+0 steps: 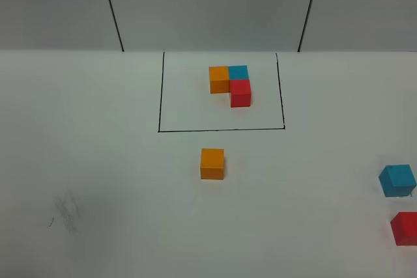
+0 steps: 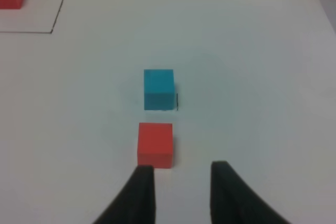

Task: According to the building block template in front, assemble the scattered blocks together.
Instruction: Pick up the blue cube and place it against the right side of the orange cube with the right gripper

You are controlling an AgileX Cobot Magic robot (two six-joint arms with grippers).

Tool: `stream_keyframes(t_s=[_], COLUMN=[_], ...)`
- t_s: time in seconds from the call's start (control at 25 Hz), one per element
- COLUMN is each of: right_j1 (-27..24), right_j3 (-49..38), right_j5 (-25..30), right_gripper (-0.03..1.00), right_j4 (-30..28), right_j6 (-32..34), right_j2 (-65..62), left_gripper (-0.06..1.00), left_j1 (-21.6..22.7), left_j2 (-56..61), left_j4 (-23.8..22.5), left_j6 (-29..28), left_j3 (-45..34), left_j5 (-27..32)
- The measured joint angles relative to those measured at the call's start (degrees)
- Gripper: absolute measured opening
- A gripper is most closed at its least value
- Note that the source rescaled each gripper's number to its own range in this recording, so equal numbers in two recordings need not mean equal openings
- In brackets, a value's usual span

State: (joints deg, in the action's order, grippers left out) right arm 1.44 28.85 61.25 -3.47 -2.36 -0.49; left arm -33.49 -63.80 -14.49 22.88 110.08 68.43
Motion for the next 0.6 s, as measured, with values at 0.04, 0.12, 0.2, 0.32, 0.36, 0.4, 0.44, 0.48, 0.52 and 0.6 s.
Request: stream_keyframes(t_s=[0.04, 0.12, 0.2, 0.32, 0.36, 0.4, 0.44, 0.48, 0.52, 0.6], right_j1=[0.00, 0.00, 0.00, 0.00, 0.00, 0.00, 0.00, 0.00, 0.00, 0.00], right_j3=[0.00, 0.00, 0.00, 0.00, 0.00, 0.00, 0.00, 0.00, 0.00, 0.00], right_j5=[0.00, 0.00, 0.00, 0.00, 0.00, 0.00, 0.00, 0.00, 0.00, 0.00], right_gripper=[0.00, 0.00, 0.00, 0.00, 0.00, 0.00, 0.00, 0.00, 0.00, 0.00], right_j4=[0.00, 0.00, 0.00, 0.00, 0.00, 0.00, 0.00, 0.00, 0.00, 0.00], right_j6=[0.00, 0.00, 0.00, 0.00, 0.00, 0.00, 0.00, 0.00, 0.00, 0.00], right_j2=[0.00, 0.00, 0.00, 0.00, 0.00, 0.00, 0.00, 0.00, 0.00, 0.00], left_gripper=[0.90, 0.88, 0.87, 0.84, 0.83, 0.83, 0.82, 0.82, 0.81, 0.80], left_j1=[0.00, 0.00, 0.00, 0.00, 0.00, 0.17, 0.53, 1.32, 2.33, 5.86], left_j2=[3.70, 11.16, 18.18, 27.72, 30.60, 33.20, 35.20, 37.35, 39.28, 42.26], left_j4=[-0.19, -1.09, -1.66, -2.09, -2.09, -1.82, -1.37, -0.63, 0.57, 3.88], left_j6=[0.00, 0.00, 0.00, -0.29, -0.92, -1.55, -2.11, -2.54, -2.62, -1.82], left_j3=[-3.12, -9.28, -15.69, -25.67, -28.14, -30.93, -33.58, -36.12, -38.13, -42.49], left_j5=[0.00, 0.00, 0.00, 0.00, 0.00, 0.00, 0.00, 0.00, 0.00, 0.00])
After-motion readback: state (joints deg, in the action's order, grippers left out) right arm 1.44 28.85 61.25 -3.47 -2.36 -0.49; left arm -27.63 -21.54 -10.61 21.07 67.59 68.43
